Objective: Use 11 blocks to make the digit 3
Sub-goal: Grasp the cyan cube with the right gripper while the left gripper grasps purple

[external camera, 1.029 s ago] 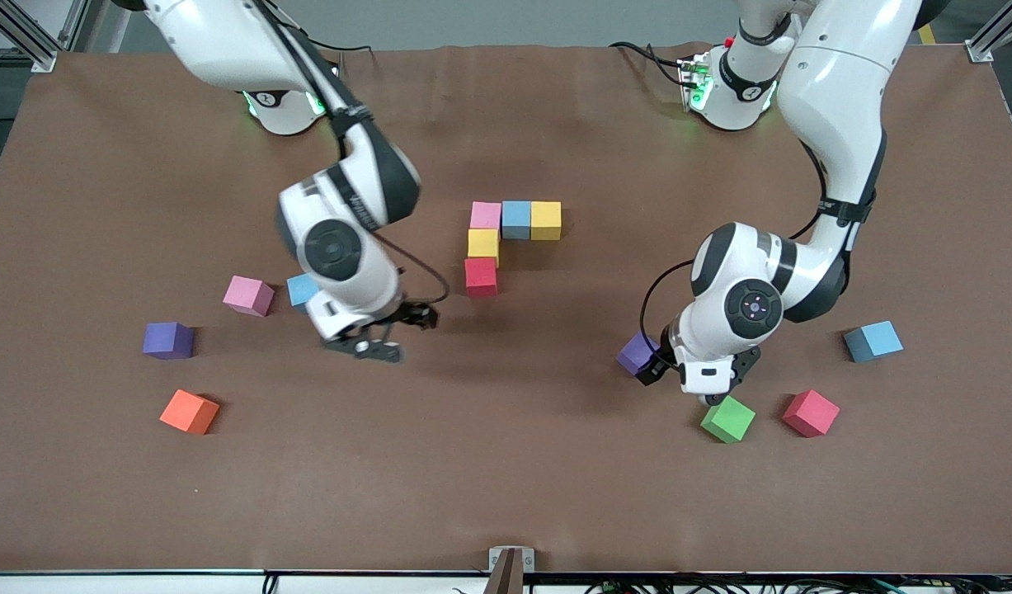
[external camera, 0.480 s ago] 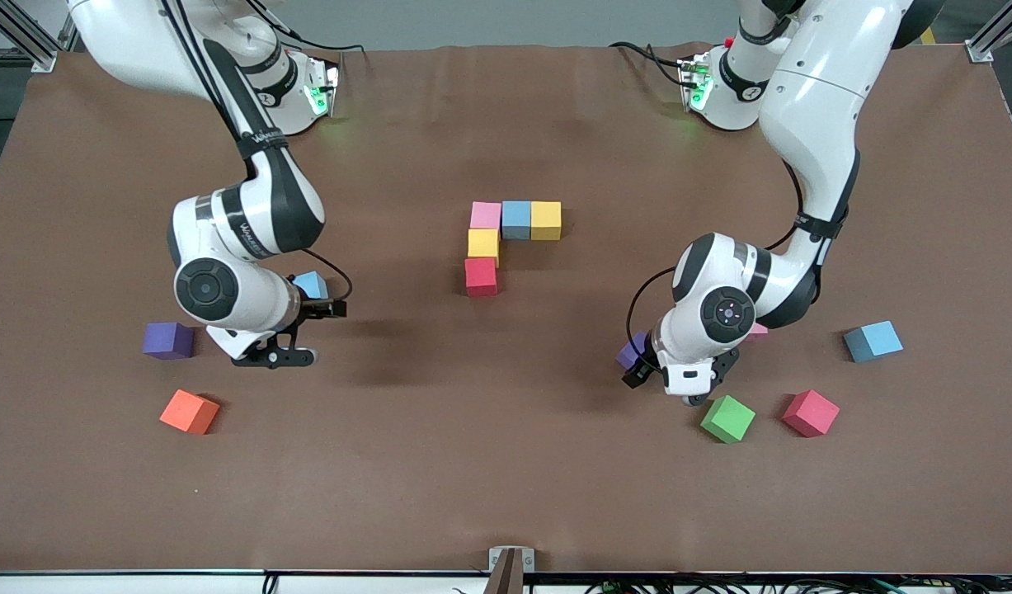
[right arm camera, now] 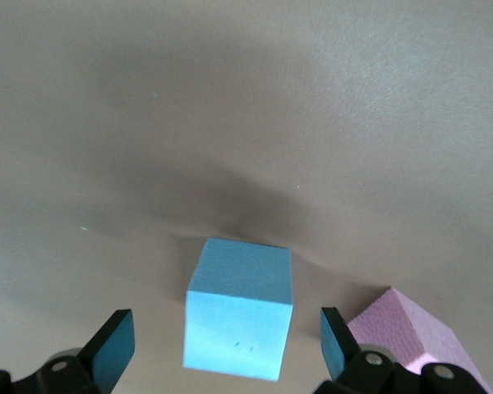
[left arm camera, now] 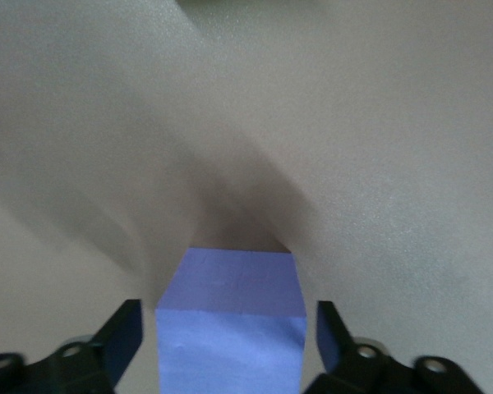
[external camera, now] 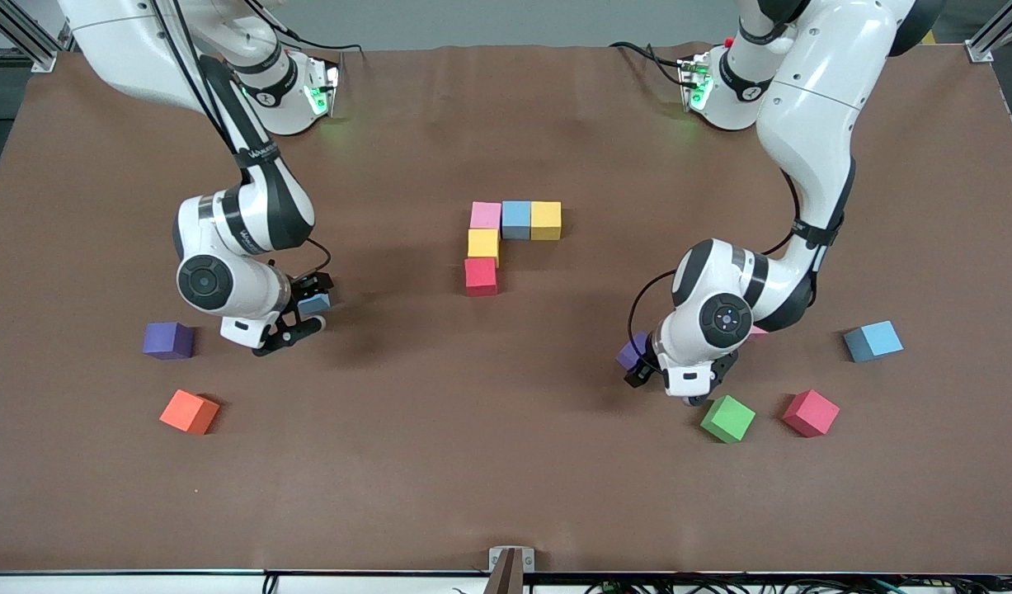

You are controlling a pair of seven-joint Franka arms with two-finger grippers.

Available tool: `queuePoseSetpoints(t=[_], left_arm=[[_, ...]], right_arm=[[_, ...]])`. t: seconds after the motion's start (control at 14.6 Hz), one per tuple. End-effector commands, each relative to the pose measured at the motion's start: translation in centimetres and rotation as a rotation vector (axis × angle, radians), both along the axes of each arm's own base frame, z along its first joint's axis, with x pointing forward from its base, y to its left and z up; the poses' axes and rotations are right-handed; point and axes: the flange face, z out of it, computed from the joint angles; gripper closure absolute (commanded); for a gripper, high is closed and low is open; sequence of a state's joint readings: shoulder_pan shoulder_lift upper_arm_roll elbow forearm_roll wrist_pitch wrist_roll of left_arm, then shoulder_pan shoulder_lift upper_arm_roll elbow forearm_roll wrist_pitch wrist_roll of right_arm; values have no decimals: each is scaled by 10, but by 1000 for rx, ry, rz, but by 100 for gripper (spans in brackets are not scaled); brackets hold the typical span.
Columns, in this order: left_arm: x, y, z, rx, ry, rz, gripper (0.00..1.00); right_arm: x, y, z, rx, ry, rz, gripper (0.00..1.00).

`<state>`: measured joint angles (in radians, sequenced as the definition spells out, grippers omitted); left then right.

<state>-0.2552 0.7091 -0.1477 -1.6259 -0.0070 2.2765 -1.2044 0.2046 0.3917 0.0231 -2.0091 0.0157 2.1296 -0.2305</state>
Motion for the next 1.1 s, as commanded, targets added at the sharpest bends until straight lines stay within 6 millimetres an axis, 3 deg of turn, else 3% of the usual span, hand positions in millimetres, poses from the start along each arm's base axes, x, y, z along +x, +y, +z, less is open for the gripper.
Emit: queuePoseSetpoints(t=[0.0,0.14,0.27,0.34,0.48,0.82,1.03], left_arm=[[-2,-7,9,-2,-8,19,66],[-5,-17,17,-2,-9,6,81],[-7,-19,32,0,-2,-4,74],[-10,-24,37,-12,10,5,79],[-16,-38,44,-22,19,88,80],[-42,-83,44,-27,80,346,80],[-67,-110,37,-2,123,492,80]], right_arm=[[-22,-4,-6,17,-22,24,0],[-23,-11,-10,20,-24,8,0],[-26,-16,-14,19,-14,-2,0],[-29,-17,-17,18,-9,-1,0],[-32,-17,-22,18,-15,-2,0],[-39,-17,-33,19,-24,-7,1],[-39,-16,-33,19,-26,-11,28]])
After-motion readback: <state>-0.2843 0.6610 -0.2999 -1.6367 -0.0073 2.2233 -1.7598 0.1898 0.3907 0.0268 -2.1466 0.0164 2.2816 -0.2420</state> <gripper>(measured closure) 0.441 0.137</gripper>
